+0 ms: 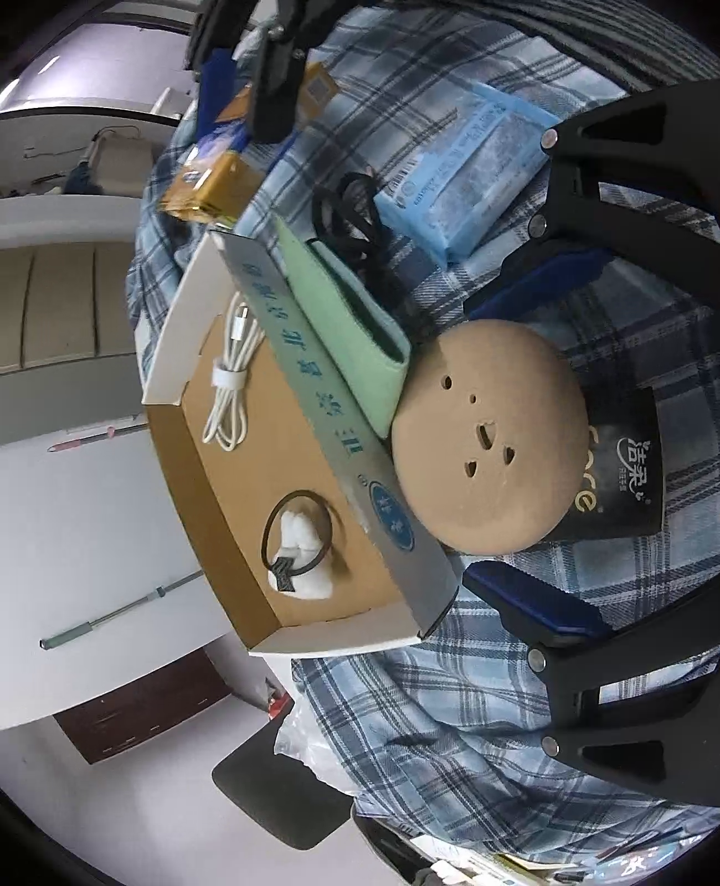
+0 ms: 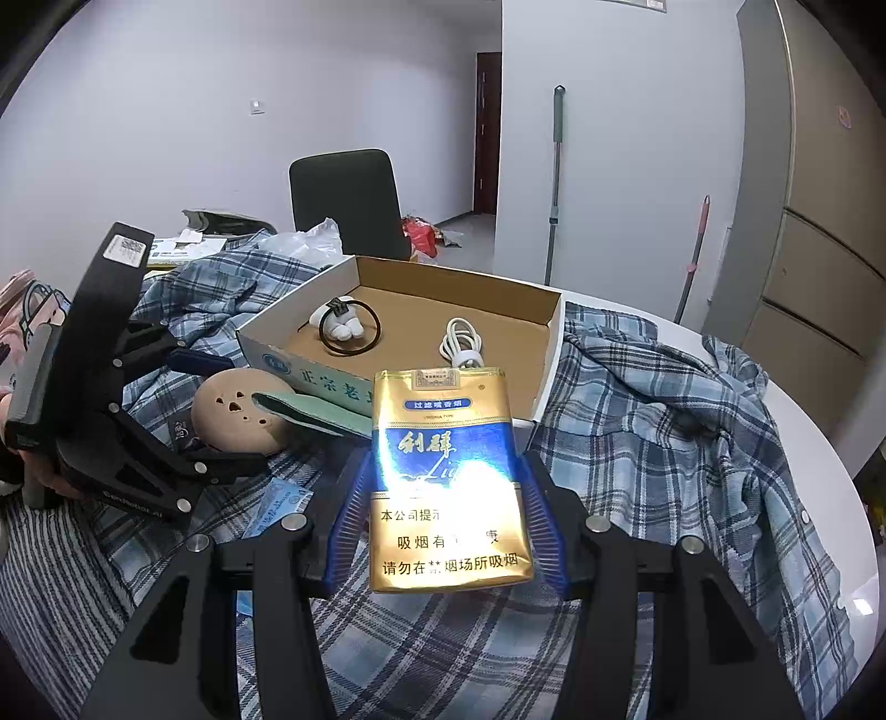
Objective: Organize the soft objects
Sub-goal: 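Grasp the beige round cushion with the left gripper while the right gripper lifts the pack, then place the cushion and the Liqun pack into the box, opening both grippers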
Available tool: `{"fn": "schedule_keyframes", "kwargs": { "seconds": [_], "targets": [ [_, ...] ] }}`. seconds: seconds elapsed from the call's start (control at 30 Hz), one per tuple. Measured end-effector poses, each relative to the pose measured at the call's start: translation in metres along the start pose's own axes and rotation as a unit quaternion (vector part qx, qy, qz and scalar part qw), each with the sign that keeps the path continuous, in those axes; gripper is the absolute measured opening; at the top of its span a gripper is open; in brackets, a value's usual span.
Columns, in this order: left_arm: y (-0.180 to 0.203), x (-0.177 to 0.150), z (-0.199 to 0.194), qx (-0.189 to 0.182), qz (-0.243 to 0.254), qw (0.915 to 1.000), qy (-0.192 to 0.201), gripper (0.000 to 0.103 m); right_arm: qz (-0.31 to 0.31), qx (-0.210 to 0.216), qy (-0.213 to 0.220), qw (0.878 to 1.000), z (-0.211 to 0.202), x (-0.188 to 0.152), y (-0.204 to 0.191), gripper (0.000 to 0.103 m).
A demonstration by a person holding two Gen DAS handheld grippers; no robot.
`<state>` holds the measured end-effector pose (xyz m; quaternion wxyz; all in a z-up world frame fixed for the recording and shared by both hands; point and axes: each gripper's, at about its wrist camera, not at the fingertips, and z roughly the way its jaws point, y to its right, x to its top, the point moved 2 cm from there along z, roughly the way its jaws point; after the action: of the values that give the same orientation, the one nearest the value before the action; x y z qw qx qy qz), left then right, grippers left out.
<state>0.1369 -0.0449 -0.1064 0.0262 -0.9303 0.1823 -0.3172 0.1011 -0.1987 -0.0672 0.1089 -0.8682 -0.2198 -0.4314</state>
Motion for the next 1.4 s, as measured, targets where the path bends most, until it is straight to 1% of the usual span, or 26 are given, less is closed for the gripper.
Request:
{"fn": "schedule_keyframes", "kwargs": {
  "seconds": [0.07,0.23,0.37,0.47,0.53,0.63,0.77,0.83,0.9,1.0,1.1,1.2,1.3,1.4],
  "targets": [
    [-0.003,-0.002,-0.003,-0.009,-0.010,0.9999,0.007,0.083,0.000,0.000,-0.001,1.000,0.000,0.000,0.000,0.052],
    [-0.007,-0.003,-0.010,-0.014,-0.020,0.9995,0.020,0.078,0.002,0.000,-0.003,1.000,0.001,0.000,0.001,0.052],
    [-0.011,-0.003,-0.021,-0.024,-0.027,0.9987,0.037,0.077,0.004,0.000,-0.001,1.000,0.001,0.000,0.001,0.052],
    [-0.010,-0.001,-0.042,-0.025,-0.021,0.9973,0.066,0.077,0.000,-0.004,0.001,1.000,-0.001,0.000,-0.001,0.052],
    [-0.007,-0.001,-0.055,-0.018,-0.013,0.9964,0.081,0.077,-0.004,-0.008,0.003,1.000,-0.002,0.001,-0.002,0.052],
    [-0.006,-0.002,-0.078,-0.011,-0.017,0.9940,0.108,0.077,-0.006,-0.023,0.019,1.000,-0.010,0.004,-0.003,0.052],
    [-0.010,0.001,-0.109,-0.006,-0.039,0.9885,0.146,0.077,0.008,-0.041,0.046,0.998,-0.028,0.016,-0.002,0.052],
    [-0.012,0.005,-0.120,-0.003,-0.049,0.9853,0.163,0.077,0.022,-0.038,0.052,0.998,-0.035,0.026,-0.002,0.052],
    [-0.017,0.014,-0.132,0.000,-0.065,0.9805,0.185,0.077,0.027,-0.038,0.059,0.997,-0.043,0.039,-0.004,0.052],
    [-0.023,0.028,-0.142,0.004,-0.084,0.9737,0.212,0.077,0.023,-0.052,0.079,0.995,-0.050,0.061,-0.010,0.052],
    [-0.030,0.047,-0.143,0.006,-0.104,0.9659,0.237,0.077,0.027,-0.064,0.092,0.993,-0.048,0.082,-0.014,0.052],
    [-0.038,0.063,-0.134,0.012,-0.123,0.9610,0.247,0.077,0.035,-0.068,0.092,0.993,-0.034,0.096,-0.012,0.052],
    [-0.047,0.074,-0.116,0.013,-0.138,0.9600,0.243,0.077,0.050,-0.072,0.079,0.993,-0.010,0.103,-0.006,0.052],
    [-0.053,0.079,-0.093,0.010,-0.146,0.9631,0.226,0.077,0.060,-0.074,0.061,0.994,0.015,0.101,0.000,0.052]
  ]
}}
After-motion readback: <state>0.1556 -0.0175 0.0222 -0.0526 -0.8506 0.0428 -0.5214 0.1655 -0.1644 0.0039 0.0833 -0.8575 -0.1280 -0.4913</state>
